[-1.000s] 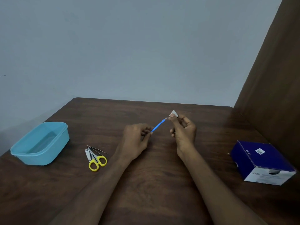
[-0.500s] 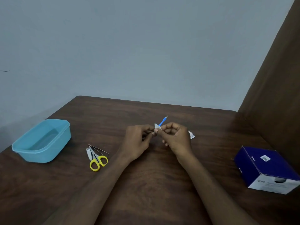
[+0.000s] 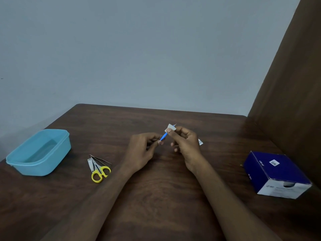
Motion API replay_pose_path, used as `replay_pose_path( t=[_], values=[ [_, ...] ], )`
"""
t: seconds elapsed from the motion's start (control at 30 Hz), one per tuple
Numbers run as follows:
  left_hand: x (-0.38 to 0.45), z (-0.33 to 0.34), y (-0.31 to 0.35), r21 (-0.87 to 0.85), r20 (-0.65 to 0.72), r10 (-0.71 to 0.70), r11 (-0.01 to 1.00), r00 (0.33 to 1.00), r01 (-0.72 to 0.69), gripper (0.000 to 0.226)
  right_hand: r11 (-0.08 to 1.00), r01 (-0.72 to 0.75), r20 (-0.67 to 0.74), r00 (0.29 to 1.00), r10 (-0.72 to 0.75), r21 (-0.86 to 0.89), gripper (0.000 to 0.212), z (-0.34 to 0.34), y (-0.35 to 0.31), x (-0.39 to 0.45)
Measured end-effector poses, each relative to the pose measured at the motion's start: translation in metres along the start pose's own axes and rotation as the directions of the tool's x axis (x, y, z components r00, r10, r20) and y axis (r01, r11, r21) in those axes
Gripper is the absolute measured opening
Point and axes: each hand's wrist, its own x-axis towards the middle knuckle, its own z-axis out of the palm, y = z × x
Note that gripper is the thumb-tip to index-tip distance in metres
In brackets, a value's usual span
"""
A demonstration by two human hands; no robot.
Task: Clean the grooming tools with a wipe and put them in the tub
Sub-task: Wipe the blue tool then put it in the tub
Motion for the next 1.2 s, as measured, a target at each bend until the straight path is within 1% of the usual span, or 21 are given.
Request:
replay_pose_path(
  t=[0.07, 0.2, 0.27, 0.33, 0.43, 0.5, 0.57, 0.63, 0.73, 0.87, 1.0, 1.1, 1.2],
  values=[
    [0.000, -0.001, 0.001, -0.005, 0.003, 0.005, 1.000, 1.000, -0.005, 0.025, 0.999, -0.024, -0.006, 1.000, 0.024, 0.037, 0.011, 0.000, -0.003, 0.000],
    [0.000, -0.001, 0.001, -0.002, 0.008, 0.015, 1.000, 1.000, -0.015, 0.024, 0.990, -0.066, 0.009, 0.998, 0.066, 0.123, 0.016, -0.002, -0.006, 0.003],
    [0.000, 0.000, 0.000, 0.004, 0.006, 0.010, 1.000, 1.000, -0.010, 0.024, 0.989, -0.066, -0.009, 0.998, 0.068, 0.130, 0.017, -0.001, -0.005, 0.003],
    [0.000, 0.000, -0.001, 0.012, 0.002, 0.000, 1.000, 1.000, 0.000, 0.023, 0.992, -0.034, -0.079, 0.996, 0.043, 0.120, 0.016, 0.000, -0.004, 0.003],
    [0.001, 0.002, -0.001, 0.035, 0.003, -0.020, 0.999, 1.000, 0.020, 0.021, 0.982, 0.077, -0.252, 0.967, -0.032, 0.172, 0.011, 0.000, -0.004, 0.005],
    [0.001, 0.002, -0.003, 0.044, 0.002, -0.055, 0.998, 0.998, 0.055, 0.020, 0.967, 0.152, -0.303, 0.949, -0.085, 0.206, 0.010, -0.003, -0.007, 0.006],
    [0.002, 0.002, -0.004, 0.045, -0.008, -0.097, 0.994, 0.995, 0.097, 0.019, 0.963, 0.170, -0.273, 0.956, -0.109, 0.211, 0.012, -0.005, -0.007, 0.005],
    [0.004, 0.001, -0.004, 0.040, -0.014, -0.115, 0.992, 0.993, 0.116, 0.018, 0.978, 0.119, -0.193, 0.977, -0.086, 0.169, 0.010, -0.002, -0.004, 0.003],
    [0.005, 0.000, -0.003, 0.034, -0.023, -0.102, 0.994, 0.994, 0.103, 0.015, 0.997, 0.052, -0.087, 0.995, -0.047, 0.054, 0.014, 0.003, 0.002, 0.002],
    [0.002, 0.001, -0.004, 0.024, 0.006, -0.057, 0.998, 0.998, 0.056, 0.020, 0.998, 0.032, -0.062, 0.997, -0.035, -0.049, 0.020, 0.002, 0.003, 0.003],
    [0.002, 0.003, -0.004, 0.008, 0.016, -0.019, 1.000, 1.000, 0.019, 0.023, 0.999, 0.004, -0.049, 0.999, -0.002, 0.034, 0.019, 0.003, 0.001, 0.003],
    [0.003, 0.003, -0.005, 0.002, 0.018, -0.015, 1.000, 1.000, 0.015, 0.023, 0.998, -0.003, -0.058, 0.998, 0.007, 0.062, 0.014, 0.001, -0.001, 0.004],
    [0.002, 0.003, -0.003, 0.003, 0.030, -0.013, 1.000, 0.999, 0.013, 0.022, 0.993, -0.039, -0.050, 0.998, 0.045, 0.108, 0.014, -0.001, -0.001, 0.005]
  ],
)
